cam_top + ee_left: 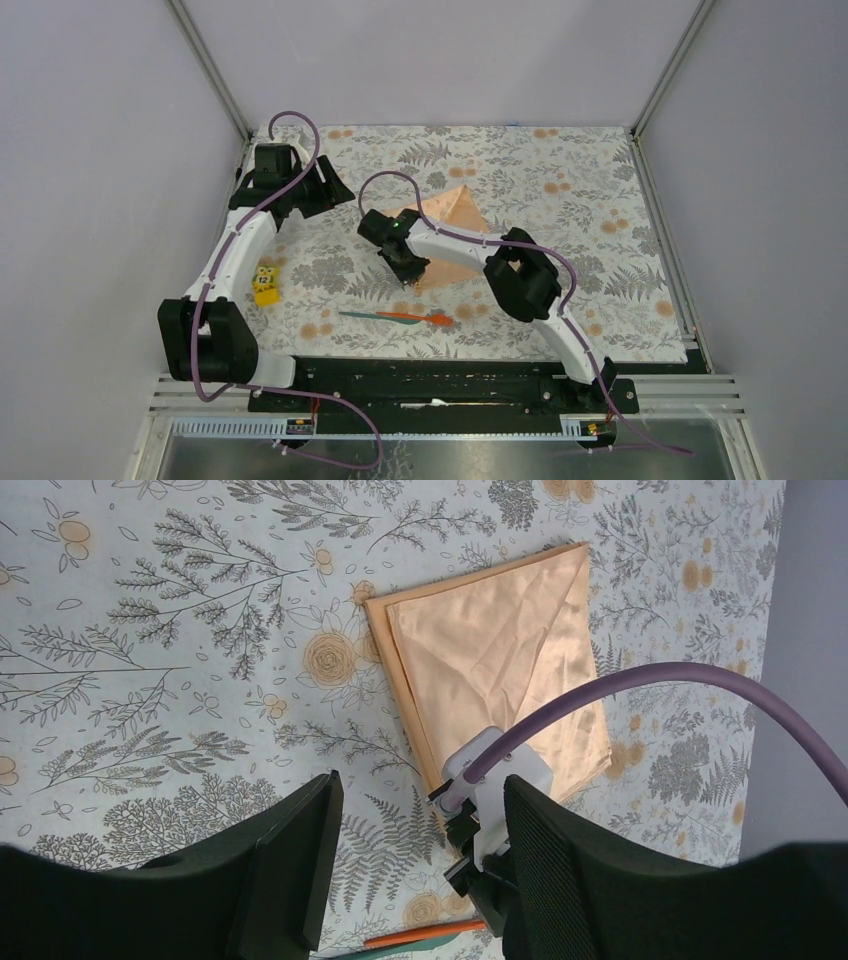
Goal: Fold the napkin into a case and place the utensils inside
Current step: Pick up the 2/3-rectangle-folded napkin from the center of the board.
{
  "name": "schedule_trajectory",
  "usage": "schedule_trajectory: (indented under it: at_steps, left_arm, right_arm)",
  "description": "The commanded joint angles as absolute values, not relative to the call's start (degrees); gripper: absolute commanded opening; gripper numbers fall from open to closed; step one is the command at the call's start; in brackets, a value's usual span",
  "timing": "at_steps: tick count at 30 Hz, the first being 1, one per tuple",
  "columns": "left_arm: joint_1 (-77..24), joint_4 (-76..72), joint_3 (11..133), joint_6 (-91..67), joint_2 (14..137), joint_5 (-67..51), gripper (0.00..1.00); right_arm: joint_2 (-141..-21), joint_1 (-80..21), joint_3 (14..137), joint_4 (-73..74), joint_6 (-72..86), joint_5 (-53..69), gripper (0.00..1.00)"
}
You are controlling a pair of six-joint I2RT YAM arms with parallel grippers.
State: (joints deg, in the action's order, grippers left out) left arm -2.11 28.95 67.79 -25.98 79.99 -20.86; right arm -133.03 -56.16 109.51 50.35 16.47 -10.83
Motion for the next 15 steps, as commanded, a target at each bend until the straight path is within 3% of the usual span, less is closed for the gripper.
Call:
schedule_trajectory:
  at_steps: [1,8,15]
  left_arm:
    - [-1.49,25.3,66.72,-26.9,80.14,-23.75,0.67]
    - [1.08,14.21,60.12,-36.75,84.84,-35.63,0.71]
    - [1.03,-13.77,42.57,-57.35,90.54,-42.78,0.79]
  right_arm:
    - [-130.04,-56.09,106.03,45.81,14.84,-14.65,0.0]
    - [-120.78,-55.71,99.98,38.68,15.4,-7.03,0.0]
    - [-116.66,-54.14,94.21,35.11,16.93,-3.06,0.0]
